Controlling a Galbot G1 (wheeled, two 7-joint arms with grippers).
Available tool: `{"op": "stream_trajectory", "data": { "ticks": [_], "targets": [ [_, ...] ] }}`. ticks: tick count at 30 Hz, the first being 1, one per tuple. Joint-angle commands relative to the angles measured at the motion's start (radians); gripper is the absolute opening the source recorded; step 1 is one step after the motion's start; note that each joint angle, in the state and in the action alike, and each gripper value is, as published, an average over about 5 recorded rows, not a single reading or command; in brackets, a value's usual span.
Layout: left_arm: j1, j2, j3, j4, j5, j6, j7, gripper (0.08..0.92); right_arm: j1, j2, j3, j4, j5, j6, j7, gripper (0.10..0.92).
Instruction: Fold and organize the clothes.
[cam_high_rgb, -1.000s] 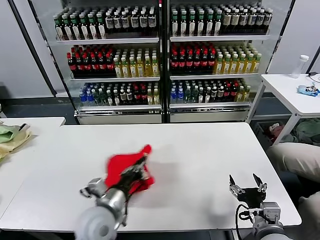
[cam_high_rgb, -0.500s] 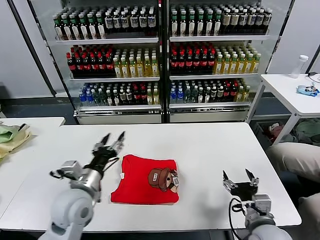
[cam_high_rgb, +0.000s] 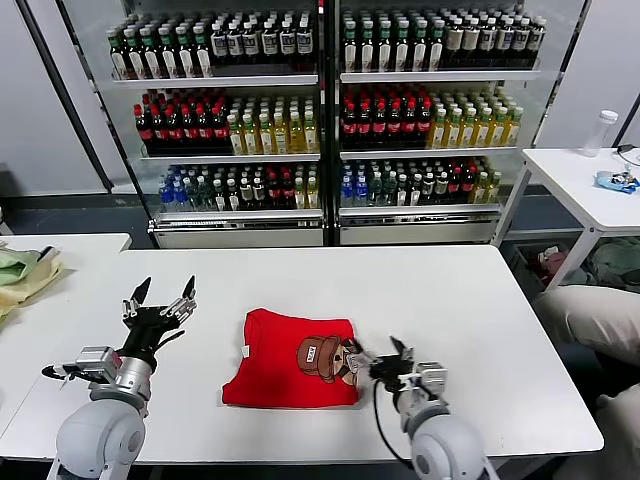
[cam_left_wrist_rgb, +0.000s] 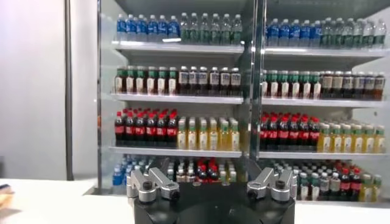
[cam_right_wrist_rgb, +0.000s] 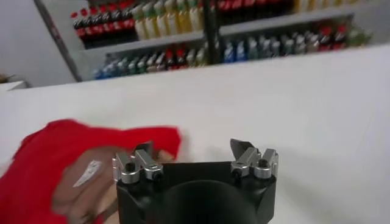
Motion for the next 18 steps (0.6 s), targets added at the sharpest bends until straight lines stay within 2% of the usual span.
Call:
{"op": "stream_trajectory", "data": {
  "ticks": [1, 5, 11, 18],
  "targets": [
    [0.036, 0.022, -0.038, 0.012, 0.065, -0.051, 0.024, 0.823, 0.082, 0.032, -0.171, -0.076, 0.241, -0.014, 0.192, 0.823],
    [0.033, 0.014, -0.023, 0.019, 0.072, -0.053, 0.023, 0.823, 0.066, 0.026, -0.163, -0.051, 0.267, -0.014, 0.230, 0.785],
    [0.027, 0.005, -0.006, 0.023, 0.082, -0.058, 0.022, 0.823, 0.065, 0.027, -0.150, -0.060, 0.263, -0.013, 0.236, 0.621],
    [0.024, -0.001, 0.008, 0.034, 0.094, -0.063, 0.021, 0.823, 0.081, 0.026, -0.139, -0.048, 0.215, -0.009, 0.175, 0.413]
  ]
}}
